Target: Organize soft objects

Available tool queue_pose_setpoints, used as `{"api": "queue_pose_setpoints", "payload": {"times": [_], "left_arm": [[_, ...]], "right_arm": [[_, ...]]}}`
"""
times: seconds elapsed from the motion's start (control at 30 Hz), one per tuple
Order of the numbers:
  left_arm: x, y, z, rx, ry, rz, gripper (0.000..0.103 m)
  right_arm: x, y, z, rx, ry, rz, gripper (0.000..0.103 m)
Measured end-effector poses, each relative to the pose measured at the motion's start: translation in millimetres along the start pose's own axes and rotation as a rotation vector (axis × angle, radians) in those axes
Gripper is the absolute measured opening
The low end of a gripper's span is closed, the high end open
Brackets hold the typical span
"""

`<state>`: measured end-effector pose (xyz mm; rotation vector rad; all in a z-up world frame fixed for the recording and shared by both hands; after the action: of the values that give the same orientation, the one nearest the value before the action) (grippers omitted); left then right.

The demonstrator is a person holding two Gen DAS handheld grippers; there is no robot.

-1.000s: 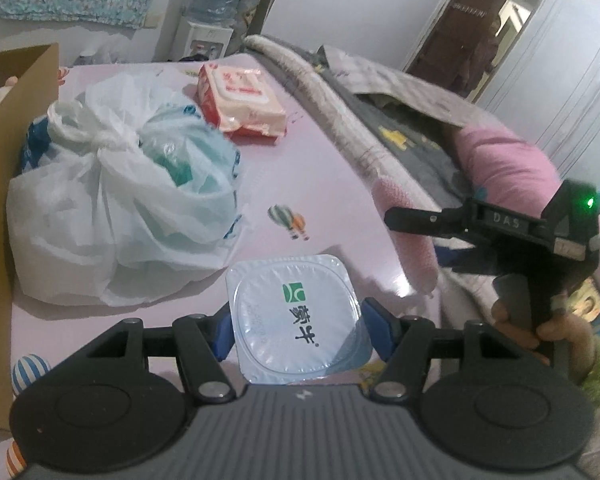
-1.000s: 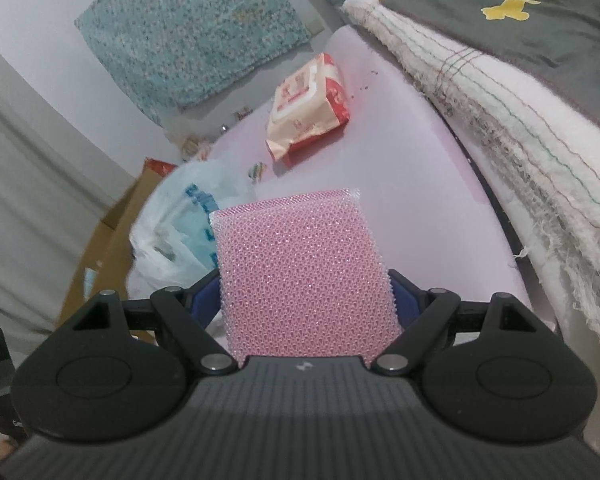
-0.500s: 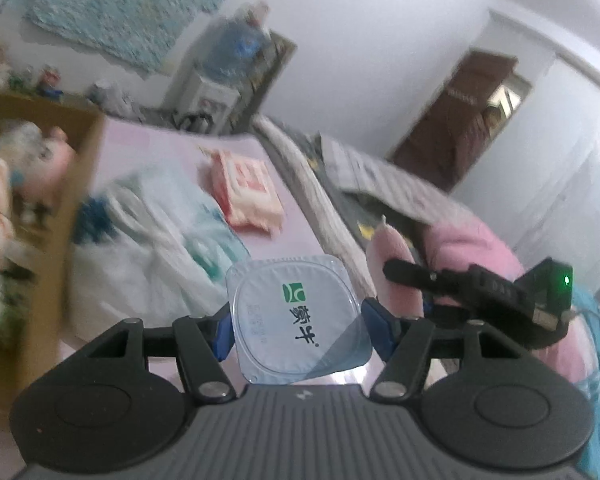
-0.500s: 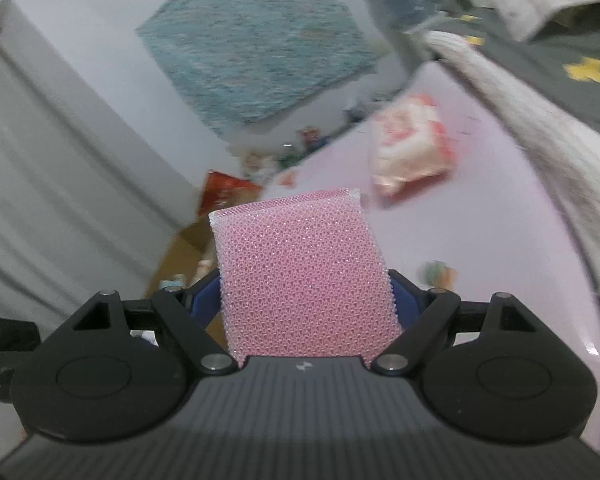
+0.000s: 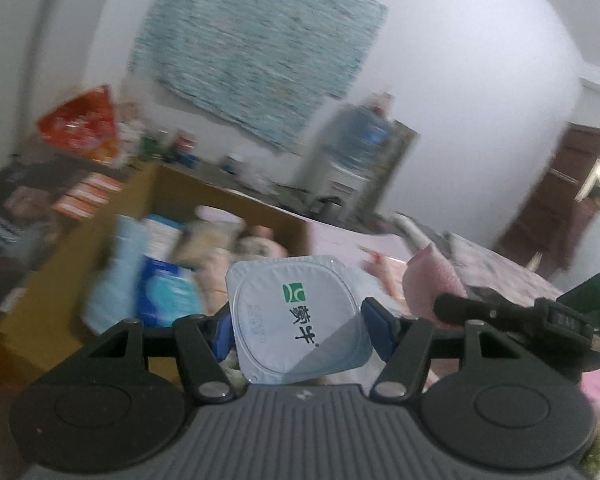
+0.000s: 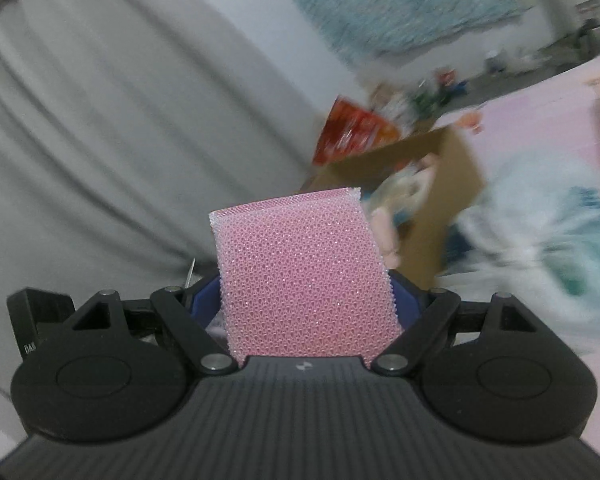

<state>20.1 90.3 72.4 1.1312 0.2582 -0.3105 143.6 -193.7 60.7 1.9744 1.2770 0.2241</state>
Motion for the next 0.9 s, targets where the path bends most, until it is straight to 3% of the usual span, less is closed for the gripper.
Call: {"api": "queue_pose_setpoints", "payload": {"times": [0.17, 0.33, 0.7, 0.77, 0.9], "left_arm": [[-14.1, 12.5, -41.8, -0.032, 0.091, 0.045, 0.065], [-32.5, 22.7, -79.7, -0.068, 0.135, 0.08, 0.065], [-56.9, 35.4, -128.5, -0.109, 0.233, 0.124, 0.065], [-58.3, 34.2, -134.5, -0.118, 0.24, 0.119, 0.065], [-57.5, 33.1, -138.7, -0.121, 0.238, 0.112, 0.065]], "right_arm": [[68.8, -13.6, -26.3, -0.06, -0.022, -0.172, 0.083], [125.0, -27.3, -53.4, -0.164, -0.049, -0.333, 0.083], [247.2, -72.6, -101.0, -0.41, -0.016, -0.558, 0.088], [271.4, -86.9, -95.5, -0.408, -0.044, -0.613, 0.089], [285.1, -98.3, -80.2, -0.269, -0.047, -0.682, 0.089]]}}
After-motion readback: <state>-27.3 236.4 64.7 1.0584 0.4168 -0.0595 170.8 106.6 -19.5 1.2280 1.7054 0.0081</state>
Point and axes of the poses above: each gripper's, at about its wrist camera, not at the fingertips, and x roughly the way its jaws point, z to its right, y to its top, the point moved 1 cm from there along x, roughly the way its jaws point, and after that the axes turned 11 degrees about z, right-handed, at the moved point
